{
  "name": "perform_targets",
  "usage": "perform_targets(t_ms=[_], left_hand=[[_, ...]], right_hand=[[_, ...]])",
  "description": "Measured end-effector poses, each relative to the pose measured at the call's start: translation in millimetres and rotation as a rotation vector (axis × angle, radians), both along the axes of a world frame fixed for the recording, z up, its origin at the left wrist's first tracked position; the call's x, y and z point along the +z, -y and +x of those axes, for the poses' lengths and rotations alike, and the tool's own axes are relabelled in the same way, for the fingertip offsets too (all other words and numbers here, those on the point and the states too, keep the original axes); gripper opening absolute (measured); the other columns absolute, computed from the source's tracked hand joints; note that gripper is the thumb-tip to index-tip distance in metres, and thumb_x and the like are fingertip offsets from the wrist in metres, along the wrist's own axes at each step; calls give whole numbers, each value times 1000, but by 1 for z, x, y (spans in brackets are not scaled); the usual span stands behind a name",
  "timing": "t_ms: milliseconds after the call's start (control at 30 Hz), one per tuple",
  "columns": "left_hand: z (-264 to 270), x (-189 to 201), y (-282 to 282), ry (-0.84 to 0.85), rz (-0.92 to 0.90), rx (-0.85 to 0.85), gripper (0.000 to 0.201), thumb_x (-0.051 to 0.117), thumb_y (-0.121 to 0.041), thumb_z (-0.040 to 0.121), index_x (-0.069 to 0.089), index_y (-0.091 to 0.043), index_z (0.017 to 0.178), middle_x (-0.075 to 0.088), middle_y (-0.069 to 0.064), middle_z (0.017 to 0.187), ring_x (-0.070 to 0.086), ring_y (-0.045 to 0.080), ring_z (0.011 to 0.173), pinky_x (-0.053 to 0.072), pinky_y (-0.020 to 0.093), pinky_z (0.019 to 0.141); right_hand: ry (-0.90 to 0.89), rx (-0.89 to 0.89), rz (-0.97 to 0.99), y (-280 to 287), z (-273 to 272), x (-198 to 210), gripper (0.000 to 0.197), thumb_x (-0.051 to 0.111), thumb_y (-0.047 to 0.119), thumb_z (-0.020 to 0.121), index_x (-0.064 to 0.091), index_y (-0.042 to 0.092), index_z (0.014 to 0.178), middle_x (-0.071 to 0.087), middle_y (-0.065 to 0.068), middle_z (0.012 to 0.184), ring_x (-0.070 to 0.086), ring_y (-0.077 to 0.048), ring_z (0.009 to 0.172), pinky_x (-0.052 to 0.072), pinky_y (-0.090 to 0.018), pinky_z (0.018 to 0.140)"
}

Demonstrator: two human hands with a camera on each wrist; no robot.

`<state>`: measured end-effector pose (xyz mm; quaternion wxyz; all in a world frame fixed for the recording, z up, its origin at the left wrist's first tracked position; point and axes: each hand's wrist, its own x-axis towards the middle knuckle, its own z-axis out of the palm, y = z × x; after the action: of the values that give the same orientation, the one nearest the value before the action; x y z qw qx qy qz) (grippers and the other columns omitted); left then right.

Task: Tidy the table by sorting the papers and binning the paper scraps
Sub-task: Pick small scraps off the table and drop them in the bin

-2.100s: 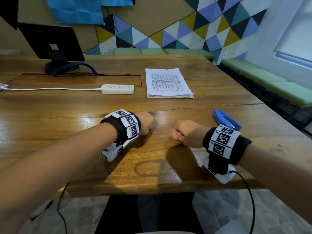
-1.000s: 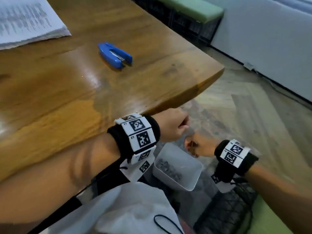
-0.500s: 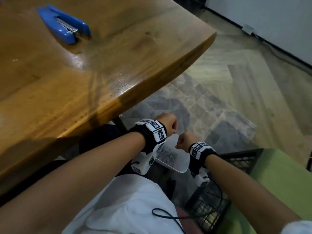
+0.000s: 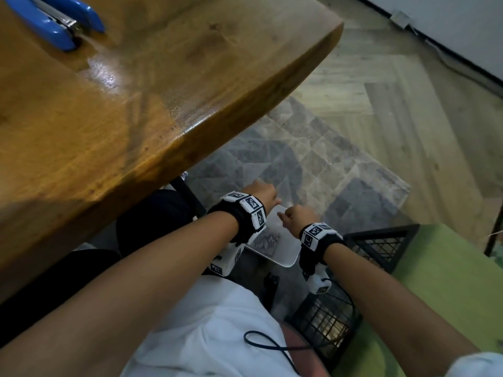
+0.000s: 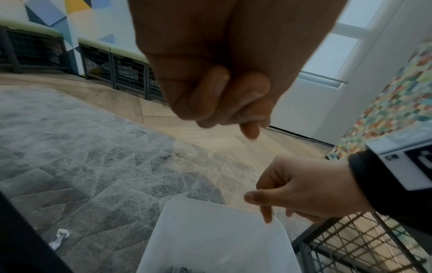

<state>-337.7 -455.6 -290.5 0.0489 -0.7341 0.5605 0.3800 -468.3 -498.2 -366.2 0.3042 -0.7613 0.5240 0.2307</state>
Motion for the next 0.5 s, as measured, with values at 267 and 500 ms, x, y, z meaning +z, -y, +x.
perform_targets(t_ms=[267, 500], left_hand=[[2, 6, 3, 23, 177, -122, 23, 65, -22, 86, 67, 1, 90, 67, 17, 101, 65, 32, 101, 49, 31, 82], [6, 11, -2, 39, 96, -74, 24, 45, -7, 93, 53, -12, 115, 57, 18, 114, 59, 33, 94, 45, 32, 75]], right_hand=[[8, 88, 38, -1, -1, -1, 21, 66, 25, 86, 72, 5, 84, 71, -13, 83, 67, -26, 80, 55, -35, 78], [-3, 284, 56, 0, -3, 9, 55, 47, -8, 85, 54, 21, 131, 50, -8, 141, 54, -28, 122, 48, -35, 96]])
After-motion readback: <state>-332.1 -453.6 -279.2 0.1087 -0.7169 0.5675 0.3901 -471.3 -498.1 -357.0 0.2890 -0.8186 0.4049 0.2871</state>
